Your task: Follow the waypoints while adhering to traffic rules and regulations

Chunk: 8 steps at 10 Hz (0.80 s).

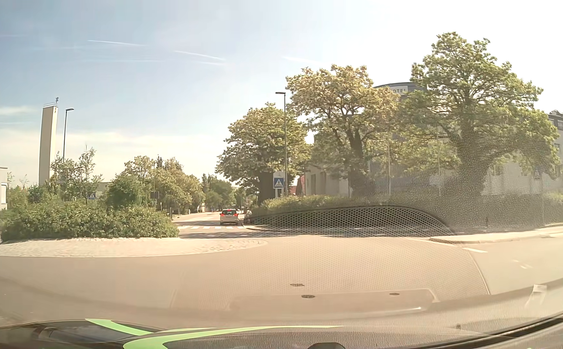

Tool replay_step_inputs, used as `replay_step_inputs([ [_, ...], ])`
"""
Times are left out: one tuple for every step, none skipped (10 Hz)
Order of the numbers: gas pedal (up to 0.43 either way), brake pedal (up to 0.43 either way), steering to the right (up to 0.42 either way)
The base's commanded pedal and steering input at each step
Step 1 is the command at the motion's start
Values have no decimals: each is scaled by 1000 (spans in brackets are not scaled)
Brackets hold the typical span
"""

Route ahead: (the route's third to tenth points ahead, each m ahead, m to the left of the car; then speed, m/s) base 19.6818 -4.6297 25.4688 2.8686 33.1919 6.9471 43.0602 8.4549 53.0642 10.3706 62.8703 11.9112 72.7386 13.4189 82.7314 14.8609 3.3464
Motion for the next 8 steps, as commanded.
replay_step_inputs([
  [358,0,197],
  [350,0,208],
  [339,0,219],
  [299,0,226],
  [287,0,228],
  [260,0,227],
  [240,0,220],
  [228,0,206],
])
